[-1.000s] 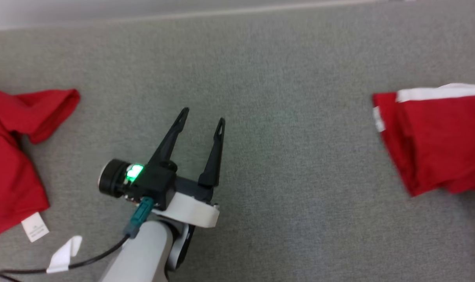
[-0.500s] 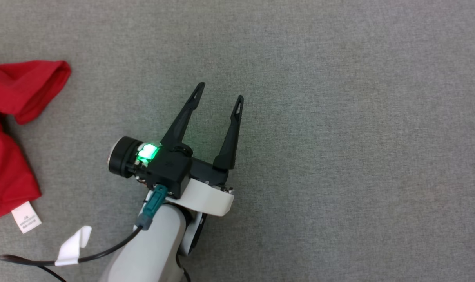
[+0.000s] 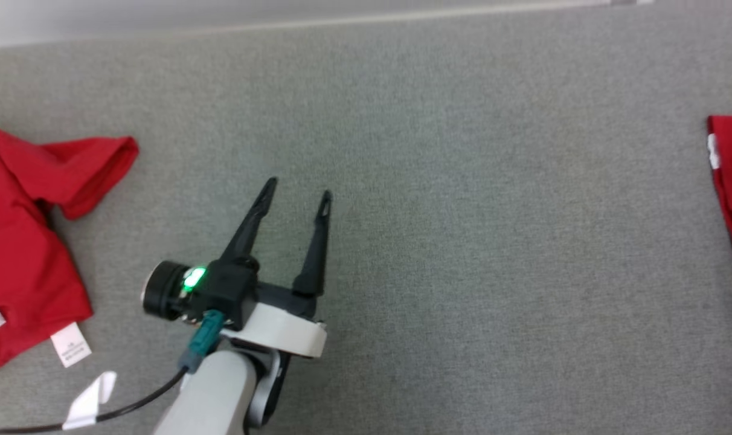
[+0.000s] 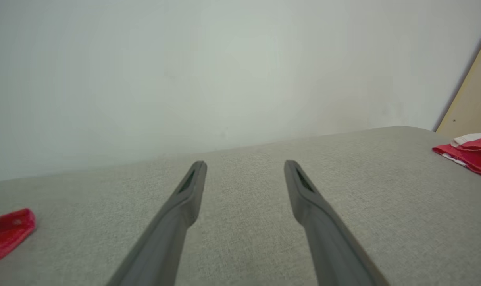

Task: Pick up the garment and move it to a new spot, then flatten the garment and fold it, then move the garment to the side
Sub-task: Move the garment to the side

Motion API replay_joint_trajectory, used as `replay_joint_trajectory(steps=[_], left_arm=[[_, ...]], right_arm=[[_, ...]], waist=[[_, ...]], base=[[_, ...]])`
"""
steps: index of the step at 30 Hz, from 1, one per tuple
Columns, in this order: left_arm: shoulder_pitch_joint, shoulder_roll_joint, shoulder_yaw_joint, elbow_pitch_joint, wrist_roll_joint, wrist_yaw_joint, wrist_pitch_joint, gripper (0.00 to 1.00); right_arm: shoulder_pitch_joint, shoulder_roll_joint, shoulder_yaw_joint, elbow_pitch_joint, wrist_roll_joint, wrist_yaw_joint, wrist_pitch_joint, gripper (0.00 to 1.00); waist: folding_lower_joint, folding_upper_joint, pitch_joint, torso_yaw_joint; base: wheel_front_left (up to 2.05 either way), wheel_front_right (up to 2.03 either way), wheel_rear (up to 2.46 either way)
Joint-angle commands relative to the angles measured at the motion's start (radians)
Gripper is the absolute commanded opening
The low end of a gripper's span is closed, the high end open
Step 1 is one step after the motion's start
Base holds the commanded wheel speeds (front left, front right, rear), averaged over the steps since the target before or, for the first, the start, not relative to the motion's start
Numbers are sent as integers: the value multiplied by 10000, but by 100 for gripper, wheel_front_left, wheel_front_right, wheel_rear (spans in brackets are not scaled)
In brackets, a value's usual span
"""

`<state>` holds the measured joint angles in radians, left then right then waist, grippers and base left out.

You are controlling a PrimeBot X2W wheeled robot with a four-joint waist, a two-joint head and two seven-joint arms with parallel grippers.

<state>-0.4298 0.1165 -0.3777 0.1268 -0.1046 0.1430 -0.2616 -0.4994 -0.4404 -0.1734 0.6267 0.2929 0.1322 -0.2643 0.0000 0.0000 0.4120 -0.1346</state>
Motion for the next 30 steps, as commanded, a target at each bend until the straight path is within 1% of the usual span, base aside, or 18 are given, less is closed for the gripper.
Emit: replay_joint_trajectory(steps=[1, 4, 7, 10, 13, 17, 21, 30], left_arm=[[284, 149, 153, 80, -182, 92, -29, 100], [656, 198, 333, 174, -349, 197, -25, 100], [940, 269, 515, 236, -497, 312, -27, 100], [1186, 313, 709, 300, -636, 429, -27, 100], [1445, 351, 958, 354, -760, 565, -30, 100], [1868, 425, 1268, 365, -861, 647, -30, 100], [2322, 512, 1378, 432, -968, 540, -30, 100], [3052, 625, 1020, 562, -894, 205, -29, 100]], right_arm=[[544, 511, -94, -579, -199, -30, 8, 100], [1294, 1229, -12, -1709, -438, -30, 142, 100], [2048, 1985, 118, -2926, -581, -30, 572, 100], [2673, 2600, 301, -4129, -670, -31, 995, 100], [3196, 3066, 510, -5125, -719, -31, 1417, 100], [3730, 3366, 749, -6036, -681, -31, 1854, 100], [4304, 3538, 833, -6573, -767, -31, 2192, 100], [5565, 3781, 833, -7409, -767, -31, 2845, 100]], waist=[[0, 0, -500, 12], [0, 0, -902, 147], [0, 0, -1193, 419], [0, 0, -1405, 763], [0, 0, -1628, 1155], [0, 0, -1945, 1576], [0, 0, -2434, 1784], [0, 0, -3490, 1670]], base=[[0, 0, 0], [0, 0, 0], [0, 0, 0], [0, 0, 0], [0, 0, 0], [0, 0, 0], [0, 0, 0], [0, 0, 0]])
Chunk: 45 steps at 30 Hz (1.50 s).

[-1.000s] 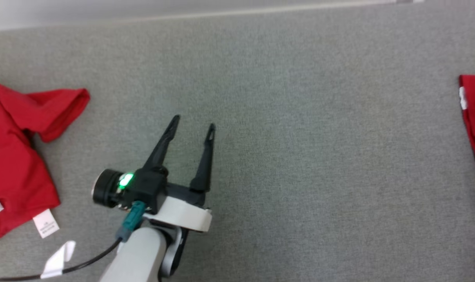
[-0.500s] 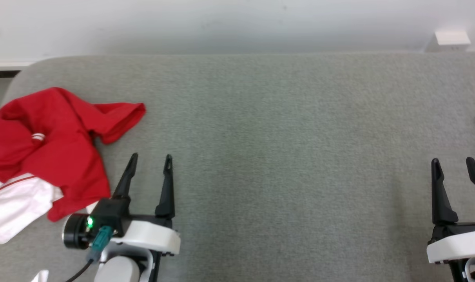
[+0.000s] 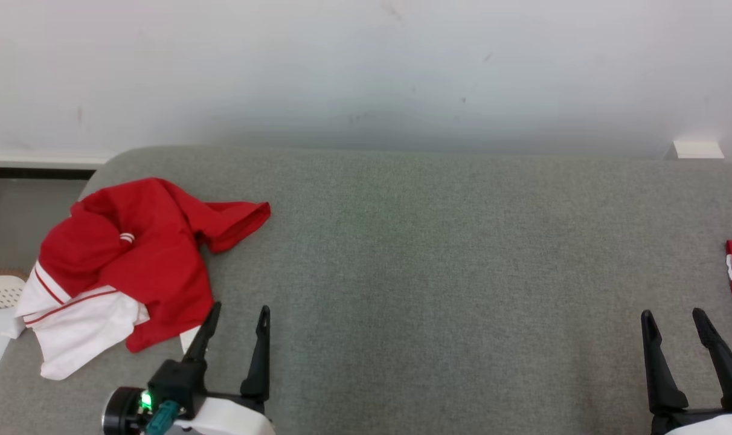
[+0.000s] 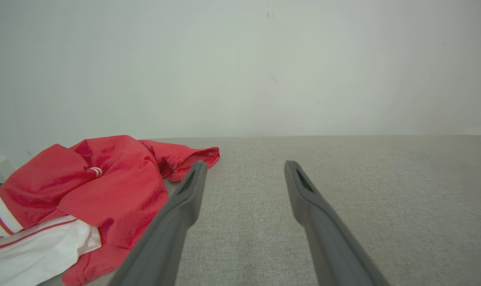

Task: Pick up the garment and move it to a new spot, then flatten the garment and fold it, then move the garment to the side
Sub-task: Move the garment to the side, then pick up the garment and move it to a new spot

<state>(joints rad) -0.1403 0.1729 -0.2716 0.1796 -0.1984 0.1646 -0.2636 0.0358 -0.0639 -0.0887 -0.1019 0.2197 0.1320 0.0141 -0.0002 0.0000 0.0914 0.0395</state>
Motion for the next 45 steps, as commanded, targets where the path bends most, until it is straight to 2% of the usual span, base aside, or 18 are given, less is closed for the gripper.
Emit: replay_joint_trajectory(steps=[1, 10, 33, 38, 45], left_arm=[[200, 62, -75, 66, 44, -32, -4, 100], [535, 175, -274, 222, -32, -81, 126, 100], [108, 285, -298, 139, -132, 117, 162, 100], [-264, 175, -227, 66, -155, 171, 68, 100], [-771, -137, 49, 176, -284, 187, -5, 100]], right_arm=[[317, 33, 1, -187, -45, -29, 128, 100], [1070, 117, -12, -745, -103, -29, 481, 100], [911, 133, -175, -879, 54, -29, 448, 100], [817, 132, -110, -1141, 14, -29, 390, 100], [629, 58, 74, -1662, -258, -29, 550, 100]], waist=[[2, 0, -375, -95], [2, 0, -929, -162], [2, 0, -640, 22], [2, 0, -286, 739], [2, 0, 128, 2569]], base=[[0, 0, 0], [0, 0, 0], [0, 0, 0], [0, 0, 0], [0, 0, 0]])
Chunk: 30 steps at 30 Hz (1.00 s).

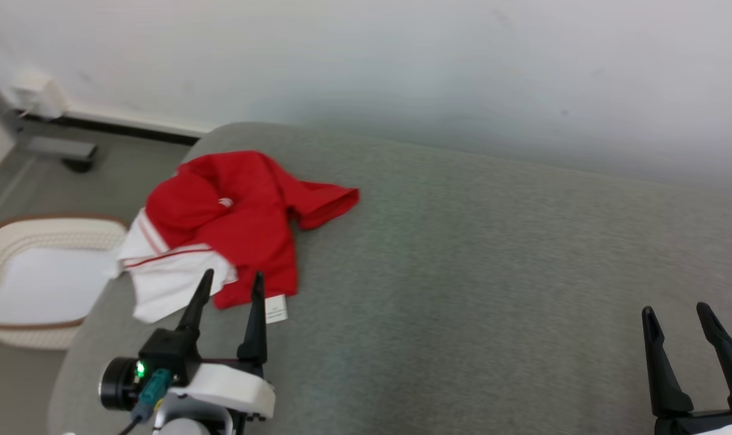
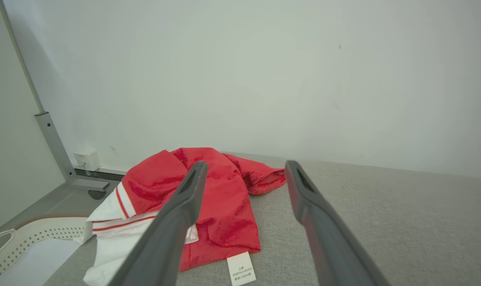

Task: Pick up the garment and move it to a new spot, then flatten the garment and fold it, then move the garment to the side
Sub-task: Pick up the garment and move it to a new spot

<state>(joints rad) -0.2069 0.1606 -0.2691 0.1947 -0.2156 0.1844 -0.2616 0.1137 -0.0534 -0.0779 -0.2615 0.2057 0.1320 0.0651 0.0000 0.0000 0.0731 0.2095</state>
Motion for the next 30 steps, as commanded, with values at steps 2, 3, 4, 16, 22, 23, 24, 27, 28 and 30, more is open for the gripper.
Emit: replay_joint_trajectory(steps=[2, 3, 4, 16, 22, 23, 24, 27, 28, 30], left_arm=[[-179, -81, 183, -59, -77, 5, -29, 100], [-161, -97, 273, -88, -62, 16, -25, 100], [-131, -119, 351, -91, -47, 9, -25, 100], [257, -274, 1170, -164, 239, -181, -31, 100], [-547, -496, 1276, 53, 304, -442, -28, 100], [-798, -537, 1289, 163, 260, -528, -27, 100], [-1089, -572, 1290, 322, 243, -594, -26, 100], [-2025, -639, 1304, 1207, 87, -898, -24, 100], [-2342, -655, 1307, 1601, 15, -1001, -24, 100], [-3024, -680, 1294, 2615, -195, -1266, 9, 100]], right_arm=[[-222, -127, 82, -185, -159, -29, 94, 100], [-291, -149, 156, -208, -143, -29, 115, 100], [-350, -200, 216, -253, -138, -29, 97, 100], [-777, -531, 491, -422, -120, -29, 353, 100], [-1212, -828, 477, -841, -163, -29, 676, 100], [-1309, -901, 470, -944, -169, -29, 750, 100], [-1412, -990, 448, -1055, -195, -29, 818, 100], [-1664, -1187, 372, -1373, -265, -29, 1052, 100], [-1752, -1250, 369, -1470, -274, -29, 1115, 100], [-1889, -1323, 305, -1620, -256, -29, 1230, 100]], waist=[[0, 0, 396, 1366], [0, 0, 426, 1554], [0, 0, 450, 1781], [0, 0, 745, 2899], [0, 0, 1641, 2619], [0, 0, 1877, 2534], [0, 0, 2096, 2455], [0, 0, 2753, 2214], [0, 0, 2965, 2120], [0, 0, 3324, 1955]], base=[[0, 0, 0], [0, 0, 0], [0, 0, 0], [0, 0, 0], [0, 0, 0], [0, 0, 0], [0, 0, 0], [0, 0, 0], [0, 0, 0], [0, 0, 0]])
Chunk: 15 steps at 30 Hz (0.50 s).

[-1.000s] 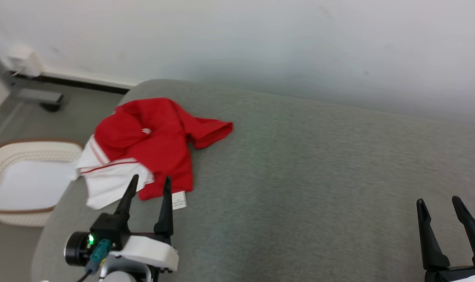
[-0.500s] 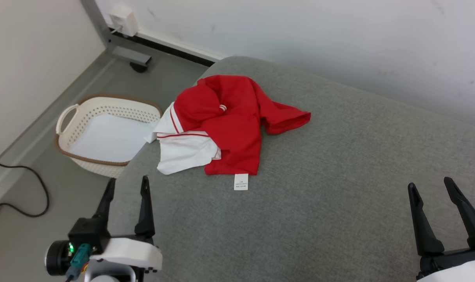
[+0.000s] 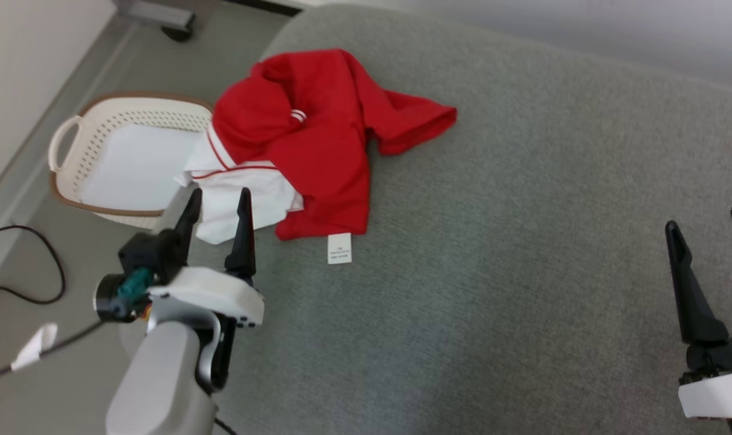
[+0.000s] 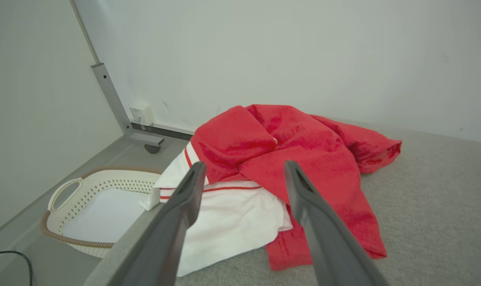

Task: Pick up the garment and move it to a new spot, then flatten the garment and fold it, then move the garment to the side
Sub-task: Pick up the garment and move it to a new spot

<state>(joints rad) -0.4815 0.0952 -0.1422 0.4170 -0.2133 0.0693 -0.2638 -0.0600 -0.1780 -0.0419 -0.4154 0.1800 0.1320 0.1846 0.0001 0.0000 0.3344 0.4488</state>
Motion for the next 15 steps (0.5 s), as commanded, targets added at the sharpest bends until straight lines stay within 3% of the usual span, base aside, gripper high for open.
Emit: replay_joint_trajectory(steps=[1, 9, 15], left_arm=[[-613, -53, 44, 928, -381, -250, 95, 100], [-2855, -22, 42, 5042, -979, -1124, 1059, 100], [-3501, -82, 36, 7416, -1322, -1411, 2578, 100]], right_arm=[[-217, -94, -80, -134, 15, -29, 66, 100], [-688, -250, -113, -264, 170, -27, 94, 100], [-838, -268, -184, -171, 180, -27, 4, 100]], waist=[[-1, 0, 862, -514], [-1, 0, 1681, -1088], [-1, 0, 1786, -1328]], base=[[0, 0, 0], [0, 0, 0], [0, 0, 0]])
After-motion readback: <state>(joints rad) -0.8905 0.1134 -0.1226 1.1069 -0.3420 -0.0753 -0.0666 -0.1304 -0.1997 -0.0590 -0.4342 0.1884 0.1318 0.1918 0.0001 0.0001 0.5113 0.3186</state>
